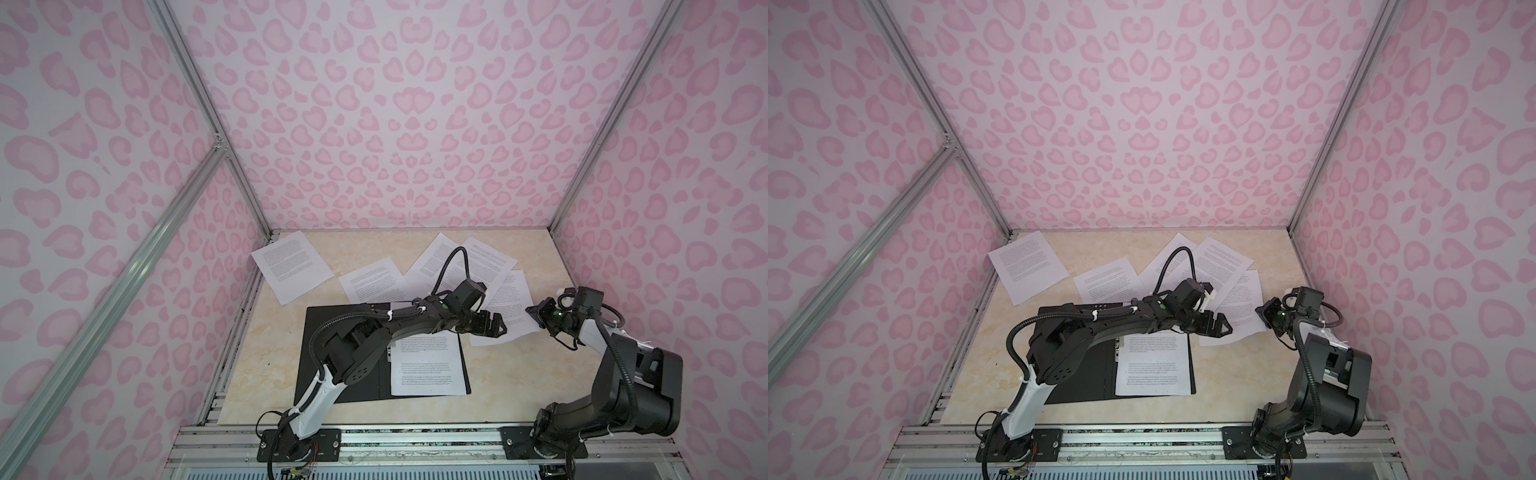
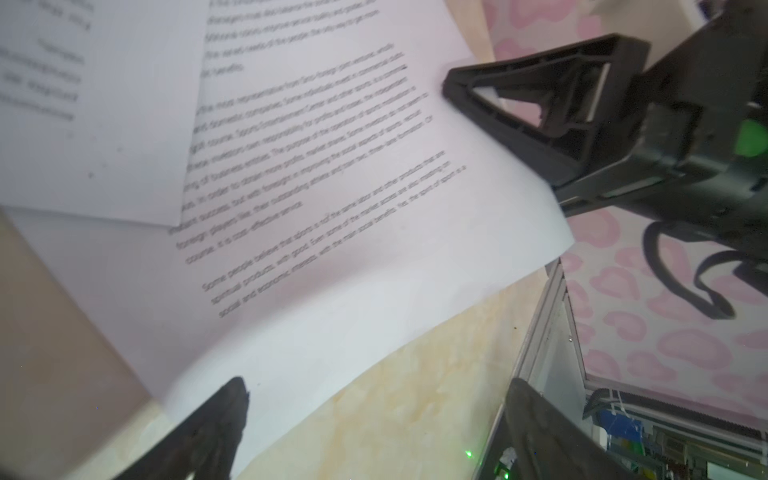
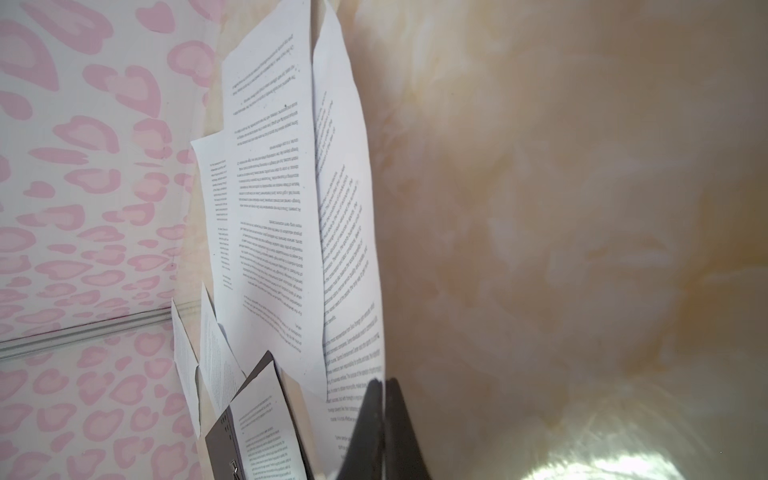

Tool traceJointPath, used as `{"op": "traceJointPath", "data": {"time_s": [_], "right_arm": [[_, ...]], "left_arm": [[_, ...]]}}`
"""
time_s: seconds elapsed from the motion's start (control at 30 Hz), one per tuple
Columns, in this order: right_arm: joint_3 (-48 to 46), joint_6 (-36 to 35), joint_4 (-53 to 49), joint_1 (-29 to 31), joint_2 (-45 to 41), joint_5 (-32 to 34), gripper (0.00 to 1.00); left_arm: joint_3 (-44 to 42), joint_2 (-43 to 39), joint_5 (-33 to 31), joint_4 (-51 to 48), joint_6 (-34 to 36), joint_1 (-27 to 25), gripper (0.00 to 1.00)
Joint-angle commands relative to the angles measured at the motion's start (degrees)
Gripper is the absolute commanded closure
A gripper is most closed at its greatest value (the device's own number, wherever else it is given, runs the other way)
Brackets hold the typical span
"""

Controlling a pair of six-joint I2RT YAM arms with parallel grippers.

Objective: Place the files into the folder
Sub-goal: 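Lift the white sheet with the right gripper while the left gripper withdraws toward the folder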

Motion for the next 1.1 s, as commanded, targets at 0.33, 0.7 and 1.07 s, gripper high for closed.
{"op": "traceJointPath", "data": {"time_s": [0.33, 0.7, 1.07], "right_arm": [[3.56, 2.29, -11.61, 2.54, -20.58, 3.02, 1.00], [11.07, -0.13, -21.68, 15.00, -34.08, 16.72, 1.00], [16.50, -0.17, -22.68, 39.82, -32.29, 29.61, 1.00]], "left_arm": [[-16.21, -40.36, -6.71, 6.45, 12.81, 0.33, 0.02], [-45.57, -75.79, -24.44, 2.23, 19.19, 0.42, 0.02], [-51.81, -104.33, -44.52, -23.75, 19.86, 0.42, 0.02]]}}
